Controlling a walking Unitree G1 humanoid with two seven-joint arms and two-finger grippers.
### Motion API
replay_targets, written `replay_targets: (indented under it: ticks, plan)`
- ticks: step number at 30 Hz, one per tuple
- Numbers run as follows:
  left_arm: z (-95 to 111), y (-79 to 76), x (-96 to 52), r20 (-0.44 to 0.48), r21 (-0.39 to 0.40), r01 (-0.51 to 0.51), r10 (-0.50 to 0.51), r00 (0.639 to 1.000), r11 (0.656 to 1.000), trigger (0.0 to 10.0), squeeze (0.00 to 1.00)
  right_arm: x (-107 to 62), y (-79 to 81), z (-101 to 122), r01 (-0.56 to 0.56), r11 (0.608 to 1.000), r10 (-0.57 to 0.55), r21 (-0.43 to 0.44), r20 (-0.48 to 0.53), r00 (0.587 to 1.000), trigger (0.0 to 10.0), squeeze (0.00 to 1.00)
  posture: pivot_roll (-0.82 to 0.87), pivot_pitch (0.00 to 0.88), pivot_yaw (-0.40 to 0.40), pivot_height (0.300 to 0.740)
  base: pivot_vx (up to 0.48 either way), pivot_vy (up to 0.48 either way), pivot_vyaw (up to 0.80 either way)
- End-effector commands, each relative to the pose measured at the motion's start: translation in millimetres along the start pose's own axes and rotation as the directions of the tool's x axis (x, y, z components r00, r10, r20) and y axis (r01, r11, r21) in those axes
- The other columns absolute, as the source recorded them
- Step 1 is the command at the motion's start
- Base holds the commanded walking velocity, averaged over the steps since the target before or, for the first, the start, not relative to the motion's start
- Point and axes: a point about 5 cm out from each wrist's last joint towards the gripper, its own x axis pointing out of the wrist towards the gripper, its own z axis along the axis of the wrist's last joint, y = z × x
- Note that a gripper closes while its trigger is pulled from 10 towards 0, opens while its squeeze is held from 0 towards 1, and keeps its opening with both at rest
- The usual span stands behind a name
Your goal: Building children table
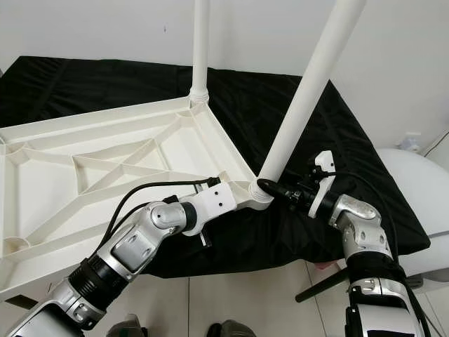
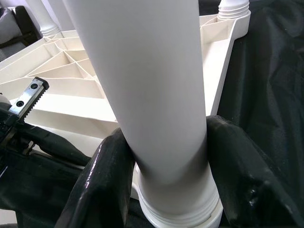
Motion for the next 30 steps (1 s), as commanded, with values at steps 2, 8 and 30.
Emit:
replay_targets:
  ticks: [2, 8, 30]
  plan:
    - [4.1, -12.6, 3.8, 0.039, 0.003, 0.089, -0.09, 0.995, 0.996, 10.0, 0.0, -6.3, -3.2, 5.0, 0.014, 1.0, -0.015, 0.009, 0.03, 0.999, 0.0, 0.0, 0.01, 0.0, -0.085, 0.74, 0.0, 0.0, 0.0]
    - [4.0, -13.0, 3.9, 0.04, 0.003, 0.093, -0.093, 0.995, 0.996, 10.0, 0.0, -6.7, -0.8, 4.0, 0.013, 1.0, -0.013, 0.01, 0.034, 0.999, 0.0, 0.0, 0.0, 0.003, -0.081, 0.74, 0.0, 0.0, 0.0]
    - [3.1, -16.1, 3.1, 0.038, 0.001, 0.099, -0.099, 0.994, 0.995, 10.0, 0.0, 12.8, 19.4, 5.7, 0.106, 0.994, -0.109, 0.027, 0.131, 0.985, 10.0, 0.0, 0.01, 0.005, -0.09, 0.74, 0.0, 0.0, 0.0]
